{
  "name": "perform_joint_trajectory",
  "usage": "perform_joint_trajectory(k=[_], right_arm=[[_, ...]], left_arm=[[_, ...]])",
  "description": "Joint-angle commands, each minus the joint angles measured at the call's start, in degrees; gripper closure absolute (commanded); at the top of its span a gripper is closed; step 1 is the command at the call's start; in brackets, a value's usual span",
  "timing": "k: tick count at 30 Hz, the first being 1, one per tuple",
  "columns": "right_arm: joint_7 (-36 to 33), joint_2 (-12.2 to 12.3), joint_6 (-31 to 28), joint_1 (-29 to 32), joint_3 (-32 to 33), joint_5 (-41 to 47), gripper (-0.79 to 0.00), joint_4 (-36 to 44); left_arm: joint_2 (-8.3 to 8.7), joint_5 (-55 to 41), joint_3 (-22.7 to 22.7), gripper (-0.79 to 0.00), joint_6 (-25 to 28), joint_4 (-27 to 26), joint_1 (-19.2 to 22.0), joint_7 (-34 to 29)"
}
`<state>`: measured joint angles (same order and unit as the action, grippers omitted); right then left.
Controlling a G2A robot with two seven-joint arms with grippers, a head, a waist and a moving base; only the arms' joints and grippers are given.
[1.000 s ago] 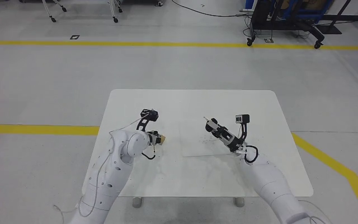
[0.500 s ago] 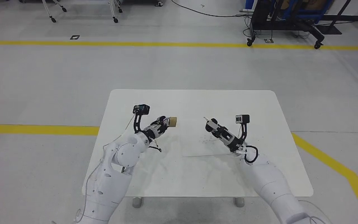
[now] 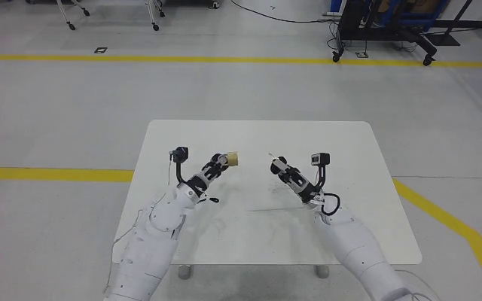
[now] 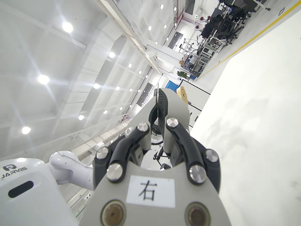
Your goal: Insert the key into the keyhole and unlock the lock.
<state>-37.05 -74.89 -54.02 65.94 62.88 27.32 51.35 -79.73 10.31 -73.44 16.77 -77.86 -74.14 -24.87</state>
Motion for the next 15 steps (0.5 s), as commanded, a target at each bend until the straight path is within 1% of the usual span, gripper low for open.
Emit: perform_joint_trajectory(k=[1,4,5,6,7,8,15], right_arm=[[1.31,-0.03,0.34,-0.52,-0.07,-2.69,0.0,0.02],[2.96,0.11,0.84,-0.94,0.57,-4.99,0.0,0.87],[3.45,0.18,1.16,-0.91,0.82,-5.62,0.0,1.27],[3.83,0.28,1.72,-0.92,1.1,-6.4,0.0,1.69],[4.26,0.38,2.43,-0.9,1.38,-7.17,0.0,2.18],[4.5,0.44,2.94,-0.8,1.55,-7.47,0.0,2.54],[4.5,0.44,2.94,-0.8,1.55,-7.47,0.0,2.54]], left_arm=[[-0.06,-6.88,0.81,0.0,2.0,2.4,1.42,-4.45],[-0.26,-12.19,1.54,0.0,3.15,5.6,3.49,-8.13],[-0.3,-13.31,1.65,0.0,2.5,6.88,4.26,-8.87],[-0.28,-12.99,1.5,0.0,-0.3,8.56,5.16,-8.17],[-0.36,-13.47,1.78,0.0,-1.18,8.57,6.05,-8.37],[-0.36,-13.37,1.88,0.0,-0.99,8.48,6.24,-8.53],[-0.37,-13.21,2.25,0.0,-0.99,7.97,5.99,-8.62]])
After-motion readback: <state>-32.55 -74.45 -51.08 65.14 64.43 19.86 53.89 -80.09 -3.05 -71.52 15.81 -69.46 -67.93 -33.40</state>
